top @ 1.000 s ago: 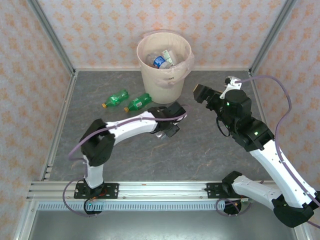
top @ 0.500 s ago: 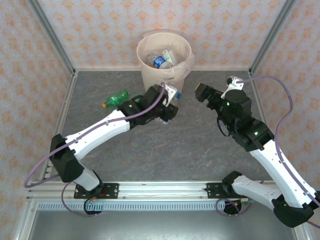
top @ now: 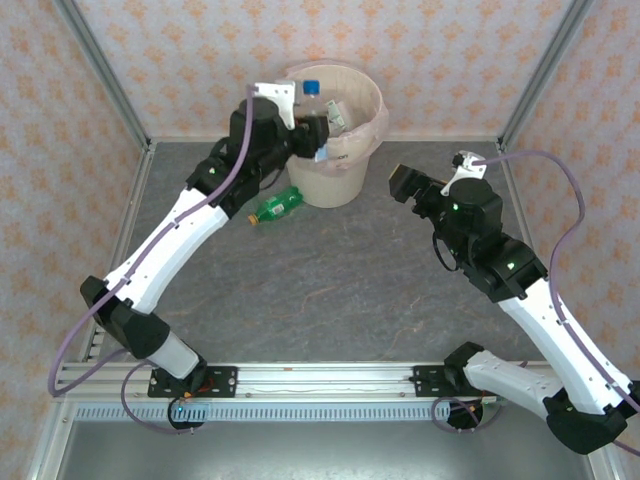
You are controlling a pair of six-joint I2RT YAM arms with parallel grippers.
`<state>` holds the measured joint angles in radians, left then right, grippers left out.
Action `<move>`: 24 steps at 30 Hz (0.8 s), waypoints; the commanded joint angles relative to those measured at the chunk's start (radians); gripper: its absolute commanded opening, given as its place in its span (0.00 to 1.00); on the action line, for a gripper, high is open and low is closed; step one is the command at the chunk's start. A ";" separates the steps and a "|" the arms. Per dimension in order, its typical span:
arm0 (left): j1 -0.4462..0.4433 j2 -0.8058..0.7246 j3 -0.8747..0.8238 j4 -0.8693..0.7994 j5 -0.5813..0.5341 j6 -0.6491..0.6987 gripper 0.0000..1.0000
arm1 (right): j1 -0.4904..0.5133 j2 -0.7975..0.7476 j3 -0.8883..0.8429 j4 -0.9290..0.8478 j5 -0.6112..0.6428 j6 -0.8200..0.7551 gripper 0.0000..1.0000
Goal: Put the plastic bottles in the bin
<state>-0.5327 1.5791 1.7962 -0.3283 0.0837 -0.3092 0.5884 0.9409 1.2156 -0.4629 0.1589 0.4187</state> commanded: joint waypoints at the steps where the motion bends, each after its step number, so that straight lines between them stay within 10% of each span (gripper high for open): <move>1: 0.049 0.066 0.077 0.044 -0.041 -0.047 0.47 | 0.005 -0.002 0.015 0.030 -0.004 0.005 1.00; 24: 0.131 0.441 0.399 0.096 -0.167 0.053 0.48 | 0.004 0.008 0.010 0.021 -0.005 0.020 1.00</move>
<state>-0.4160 1.9976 2.1574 -0.2680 -0.0437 -0.2958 0.5884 0.9440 1.2156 -0.4622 0.1459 0.4267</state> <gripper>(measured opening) 0.481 0.996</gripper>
